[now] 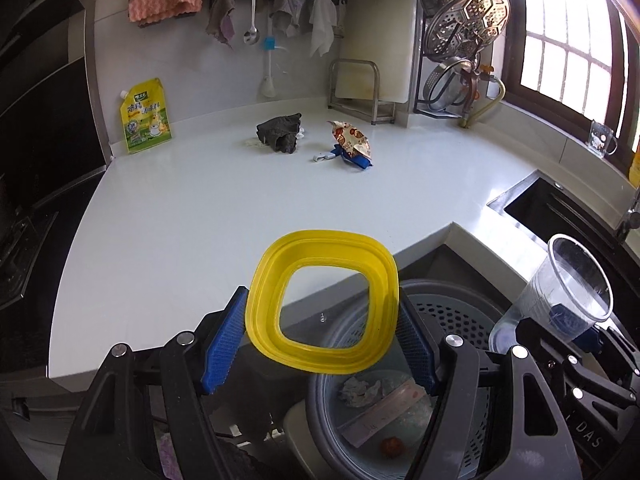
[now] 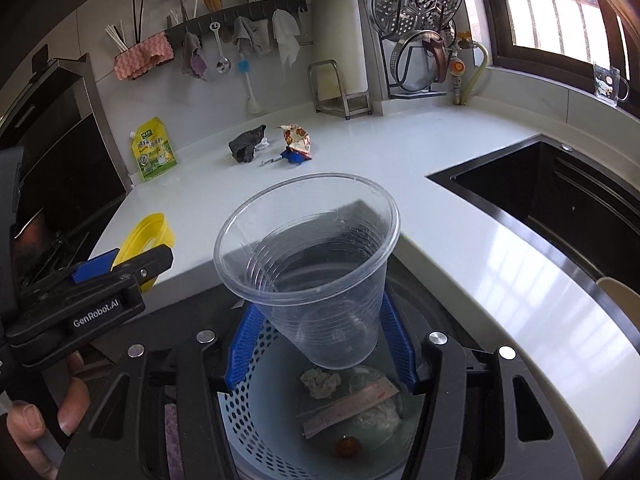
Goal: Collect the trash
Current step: 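Carry cup and lid over the basket and open both tools to drop them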
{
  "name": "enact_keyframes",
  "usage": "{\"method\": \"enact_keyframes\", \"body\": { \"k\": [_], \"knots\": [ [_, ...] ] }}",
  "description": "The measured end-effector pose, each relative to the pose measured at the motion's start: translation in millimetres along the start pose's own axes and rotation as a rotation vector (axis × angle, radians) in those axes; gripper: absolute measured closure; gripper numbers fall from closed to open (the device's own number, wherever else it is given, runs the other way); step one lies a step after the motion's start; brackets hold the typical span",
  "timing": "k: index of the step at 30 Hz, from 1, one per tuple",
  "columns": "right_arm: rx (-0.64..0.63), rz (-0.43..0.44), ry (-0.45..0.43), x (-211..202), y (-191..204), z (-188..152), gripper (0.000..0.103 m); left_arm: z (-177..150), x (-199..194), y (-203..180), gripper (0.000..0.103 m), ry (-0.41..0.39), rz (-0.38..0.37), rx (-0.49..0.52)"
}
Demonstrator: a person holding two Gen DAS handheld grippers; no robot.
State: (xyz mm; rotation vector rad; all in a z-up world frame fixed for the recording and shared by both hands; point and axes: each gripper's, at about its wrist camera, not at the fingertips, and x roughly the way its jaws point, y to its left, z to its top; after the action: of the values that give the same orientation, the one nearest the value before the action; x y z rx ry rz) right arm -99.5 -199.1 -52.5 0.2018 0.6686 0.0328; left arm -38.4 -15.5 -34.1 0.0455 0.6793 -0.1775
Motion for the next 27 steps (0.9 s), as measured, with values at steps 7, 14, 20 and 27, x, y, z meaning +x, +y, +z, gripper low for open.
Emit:
{"method": "enact_keyframes", "body": {
  "k": [7,14,20,27],
  "knots": [
    [0.021,-0.013,0.058,-1.3,-17.1,-33.9,0.048,-27.8,0.7,-14.6,0.034,0.034,-0.005,0.039],
    [0.019,-0.018,0.08,0.9,-26.8,-47.8,0.048,-49.7,13.8,-32.0,0.034,0.083,-0.015,0.082],
    [0.022,-0.017,0.104,6.7,-32.9,-56.1,0.048,-55.9,23.2,-40.7,0.034,0.106,-0.008,0.095],
    [0.004,-0.009,0.136,18.4,-29.6,-62.2,0.048,-61.5,33.4,-42.2,0.033,0.141,-0.005,0.099]
  ]
}}
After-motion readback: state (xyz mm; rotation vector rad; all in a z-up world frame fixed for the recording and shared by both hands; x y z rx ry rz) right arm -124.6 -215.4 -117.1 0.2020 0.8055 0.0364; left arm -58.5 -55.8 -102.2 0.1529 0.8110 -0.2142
